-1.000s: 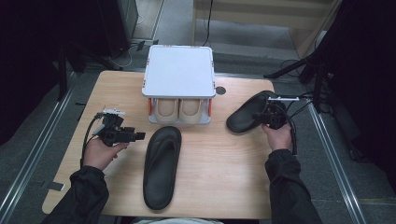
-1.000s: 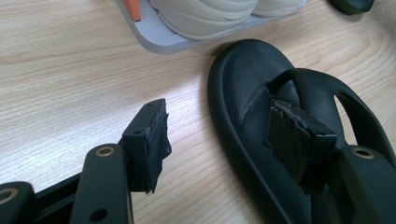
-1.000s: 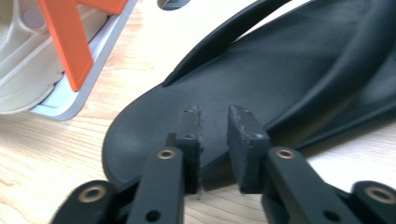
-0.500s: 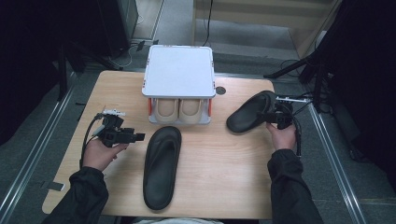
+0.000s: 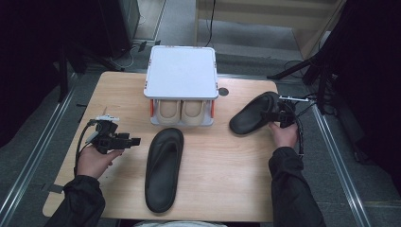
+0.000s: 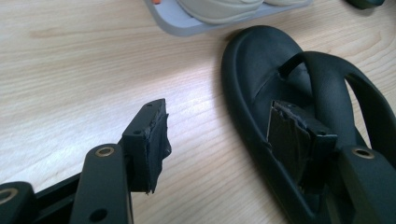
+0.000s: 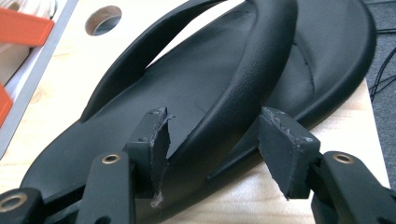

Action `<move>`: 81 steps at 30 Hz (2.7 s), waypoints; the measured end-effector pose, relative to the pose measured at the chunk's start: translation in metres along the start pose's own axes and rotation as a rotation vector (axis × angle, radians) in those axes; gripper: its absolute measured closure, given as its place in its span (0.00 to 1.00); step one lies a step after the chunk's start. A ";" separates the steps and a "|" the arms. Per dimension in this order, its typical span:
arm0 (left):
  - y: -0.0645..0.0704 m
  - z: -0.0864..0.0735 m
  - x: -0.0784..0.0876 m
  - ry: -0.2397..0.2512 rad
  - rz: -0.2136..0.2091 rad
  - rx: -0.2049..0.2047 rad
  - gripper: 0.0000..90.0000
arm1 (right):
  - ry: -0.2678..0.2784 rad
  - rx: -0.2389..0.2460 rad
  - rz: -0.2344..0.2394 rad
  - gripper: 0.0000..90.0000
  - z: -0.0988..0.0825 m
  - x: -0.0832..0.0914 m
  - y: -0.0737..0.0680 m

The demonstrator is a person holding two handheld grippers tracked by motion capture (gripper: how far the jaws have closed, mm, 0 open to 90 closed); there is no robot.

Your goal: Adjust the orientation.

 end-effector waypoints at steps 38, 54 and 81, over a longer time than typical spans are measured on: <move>-0.009 -0.015 0.023 0.021 0.053 0.038 0.43 | -0.018 -0.029 -0.019 0.81 0.019 -0.008 -0.005; -0.005 -0.012 0.018 0.018 0.031 0.026 0.43 | -0.046 0.026 0.064 0.81 0.017 0.011 -0.032; 0.012 0.004 -0.001 0.019 -0.053 -0.031 0.51 | -0.057 0.064 0.184 0.81 -0.012 0.073 -0.072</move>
Point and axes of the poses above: each handheld gripper's, and its own axes: x roughly backward along the jaws, z roughly out of its top, y roughly to its right, the point moved 7 cm from there along -x, roughly forward along the jaws, and after that the axes turned 14 degrees about y, right-handed, at the moved point
